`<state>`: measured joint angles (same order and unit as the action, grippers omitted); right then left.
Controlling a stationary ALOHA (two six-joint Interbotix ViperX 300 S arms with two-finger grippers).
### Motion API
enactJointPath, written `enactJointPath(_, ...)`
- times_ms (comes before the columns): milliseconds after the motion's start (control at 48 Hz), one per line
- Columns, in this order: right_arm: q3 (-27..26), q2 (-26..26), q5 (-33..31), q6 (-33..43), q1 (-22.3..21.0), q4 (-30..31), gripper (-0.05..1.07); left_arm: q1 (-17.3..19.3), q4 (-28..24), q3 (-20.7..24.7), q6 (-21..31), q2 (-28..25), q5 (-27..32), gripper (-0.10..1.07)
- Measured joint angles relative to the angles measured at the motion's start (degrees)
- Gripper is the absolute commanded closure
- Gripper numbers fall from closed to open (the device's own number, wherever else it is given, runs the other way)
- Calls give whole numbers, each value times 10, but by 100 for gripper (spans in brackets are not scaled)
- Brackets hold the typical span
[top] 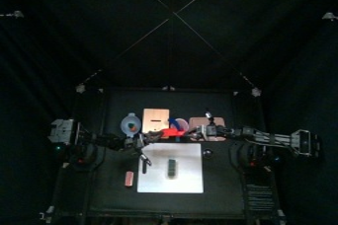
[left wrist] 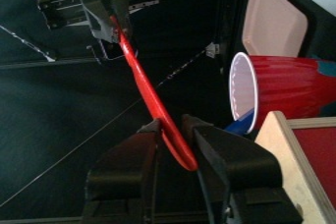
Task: Grab knife with other hand
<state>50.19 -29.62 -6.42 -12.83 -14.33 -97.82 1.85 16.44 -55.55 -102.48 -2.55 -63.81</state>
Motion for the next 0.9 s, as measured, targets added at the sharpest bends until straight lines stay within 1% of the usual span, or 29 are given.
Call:
enactJointPath(188,0,0,1,-1,1,4,56,0,3,0,-1,0,-1,46)
enactJointPath(292,0,-1,3,-2,1,35,54,-3,3,0,-3,0,-1,46)
enactJointPath(375,-2,0,6,4,1,71,45,-5,3,1,-4,0,-2,46)
enactJointPath(438,-6,0,8,6,1,87,34,-6,3,0,-4,0,-2,46)
enactJointPath(542,-9,0,10,6,1,91,14,-8,3,1,-10,0,-2,46)
enactJointPath(646,-8,0,11,6,0,91,0,-11,3,0,-12,0,-1,46)
enactJointPath(688,-9,0,11,5,0,93,-2,-11,3,1,-12,0,-1,46)
enactJointPath(896,9,-2,14,5,-12,106,-1,-25,3,1,-12,1,-1,46)
